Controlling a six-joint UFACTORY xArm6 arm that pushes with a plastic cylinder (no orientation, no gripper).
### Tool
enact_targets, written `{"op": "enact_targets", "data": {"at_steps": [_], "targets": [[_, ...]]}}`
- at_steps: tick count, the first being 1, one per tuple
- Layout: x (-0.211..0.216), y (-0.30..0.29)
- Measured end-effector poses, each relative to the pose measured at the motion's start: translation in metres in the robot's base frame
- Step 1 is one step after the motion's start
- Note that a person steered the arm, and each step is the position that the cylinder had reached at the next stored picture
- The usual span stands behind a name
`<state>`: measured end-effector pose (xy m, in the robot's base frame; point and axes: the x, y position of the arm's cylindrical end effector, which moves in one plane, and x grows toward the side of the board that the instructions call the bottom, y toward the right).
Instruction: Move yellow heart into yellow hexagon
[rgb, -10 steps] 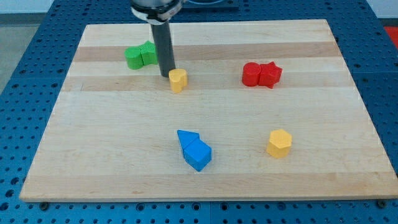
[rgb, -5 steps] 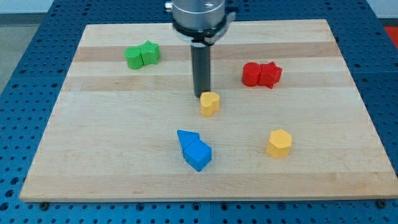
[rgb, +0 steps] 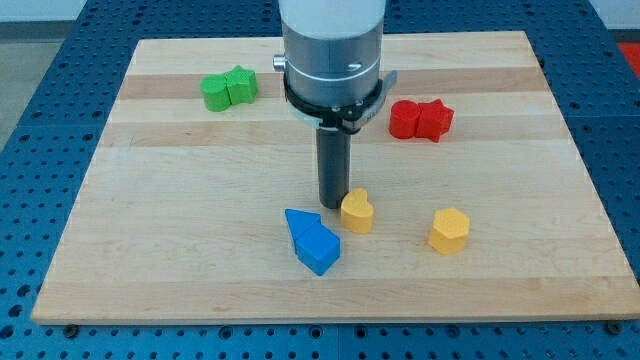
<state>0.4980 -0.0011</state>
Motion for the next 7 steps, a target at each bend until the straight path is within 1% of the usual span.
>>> {"op": "enact_targets", "data": {"at_steps": [1,2,3,5,6,7], "targets": [[0.016,0.001],[0.032,0.017],[0.036,0.049],[0.036,0.100],[0.028,0.098],[0.007,0.100]]}}
